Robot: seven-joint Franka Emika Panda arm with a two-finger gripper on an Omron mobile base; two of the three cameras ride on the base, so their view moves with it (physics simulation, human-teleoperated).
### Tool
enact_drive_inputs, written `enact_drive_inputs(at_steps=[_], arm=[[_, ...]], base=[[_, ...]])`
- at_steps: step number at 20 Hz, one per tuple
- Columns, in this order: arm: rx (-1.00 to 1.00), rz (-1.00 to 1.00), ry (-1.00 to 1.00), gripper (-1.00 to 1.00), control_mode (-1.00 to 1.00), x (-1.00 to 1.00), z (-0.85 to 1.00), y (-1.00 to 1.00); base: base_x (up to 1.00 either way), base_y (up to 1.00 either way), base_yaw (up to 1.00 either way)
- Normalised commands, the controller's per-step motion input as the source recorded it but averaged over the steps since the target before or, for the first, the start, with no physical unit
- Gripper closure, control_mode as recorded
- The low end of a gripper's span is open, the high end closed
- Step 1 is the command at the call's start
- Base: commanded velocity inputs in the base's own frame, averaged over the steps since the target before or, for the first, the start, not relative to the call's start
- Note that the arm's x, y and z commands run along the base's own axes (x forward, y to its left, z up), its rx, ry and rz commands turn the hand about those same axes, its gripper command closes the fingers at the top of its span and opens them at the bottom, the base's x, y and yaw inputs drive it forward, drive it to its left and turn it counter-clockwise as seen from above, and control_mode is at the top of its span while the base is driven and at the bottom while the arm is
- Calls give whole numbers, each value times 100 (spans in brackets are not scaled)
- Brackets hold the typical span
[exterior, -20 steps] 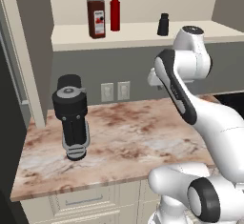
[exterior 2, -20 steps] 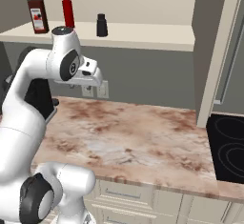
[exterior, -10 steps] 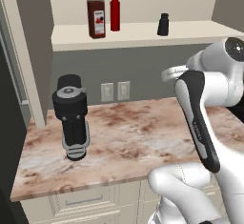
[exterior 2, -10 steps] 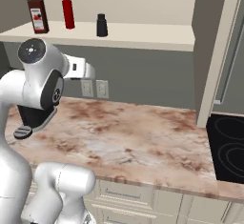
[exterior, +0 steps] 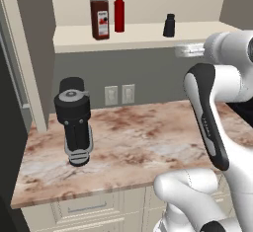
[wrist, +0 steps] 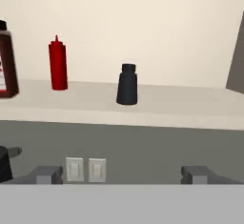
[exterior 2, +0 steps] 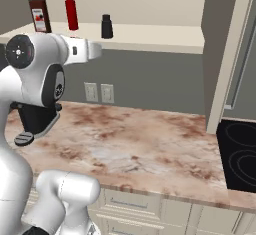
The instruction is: Collect the paprika, ketchup, and shaker from the cabinet and place them next to the stove.
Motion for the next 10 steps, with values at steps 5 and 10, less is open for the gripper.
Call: enact_drive_inputs(at_steps=[5, 10], arm=[[0, -1, -16, -100, -100, 15, 37, -2], [0, 0, -7, -100, -100, 2, 6, -1]], base=[[0, 0, 0], [0, 0, 0]])
